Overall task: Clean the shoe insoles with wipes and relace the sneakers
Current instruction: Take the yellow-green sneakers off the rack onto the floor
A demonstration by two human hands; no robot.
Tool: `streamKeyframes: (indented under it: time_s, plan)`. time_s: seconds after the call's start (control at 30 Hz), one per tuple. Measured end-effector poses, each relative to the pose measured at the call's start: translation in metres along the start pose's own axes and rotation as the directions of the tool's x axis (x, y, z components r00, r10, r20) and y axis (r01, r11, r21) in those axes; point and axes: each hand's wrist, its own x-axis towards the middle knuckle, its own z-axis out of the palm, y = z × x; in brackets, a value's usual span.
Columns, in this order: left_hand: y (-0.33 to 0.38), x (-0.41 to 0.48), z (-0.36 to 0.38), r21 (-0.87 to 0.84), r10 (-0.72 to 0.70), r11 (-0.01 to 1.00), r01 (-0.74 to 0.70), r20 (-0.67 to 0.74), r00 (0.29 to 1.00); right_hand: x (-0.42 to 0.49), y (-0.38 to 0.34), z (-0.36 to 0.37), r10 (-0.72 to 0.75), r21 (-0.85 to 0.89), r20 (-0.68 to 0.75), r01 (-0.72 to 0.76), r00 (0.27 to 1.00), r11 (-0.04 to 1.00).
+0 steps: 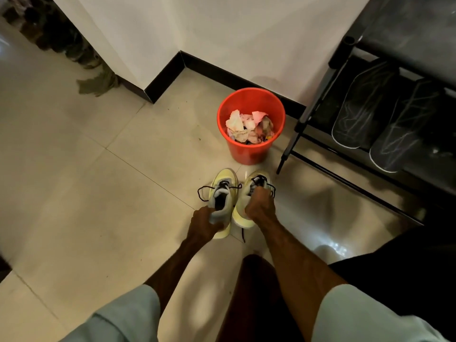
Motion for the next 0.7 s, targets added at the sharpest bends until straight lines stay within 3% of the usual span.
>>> streamKeyframes:
  time_s: [0.17, 0.43, 0.63, 0.7]
  plan:
    - [0.005, 0.009, 0.013, -0.03, -0.001, 1.0, 0.002, 0.041, 0.999, 0.008, 0.004, 0.006, -0.007, 0.054, 0.046, 0.004, 0.999, 0.999]
    - [-0.005, 0.01, 0.023, 0.175, -0.073, 0.984, 0.044, 0.163, 0.984, 0.016, 0.003, 0.006, 0.033, -0.028, 0.298, -0.025, 0.954, 0.999]
    - [-0.005, 0.006, 0.018, 0.211, -0.095, 0.975, 0.073, 0.095, 0.991, 0.014, -0.002, 0.002, -0.01, 0.025, 0.187, 0.005, 0.982, 1.0]
    - [0.0, 0.006, 0.016, 0.191, -0.093, 0.979, 0.075, 0.087, 0.992, 0.014, -0.001, 0.001, 0.005, 0.097, 0.211, -0.026, 0.977, 0.995]
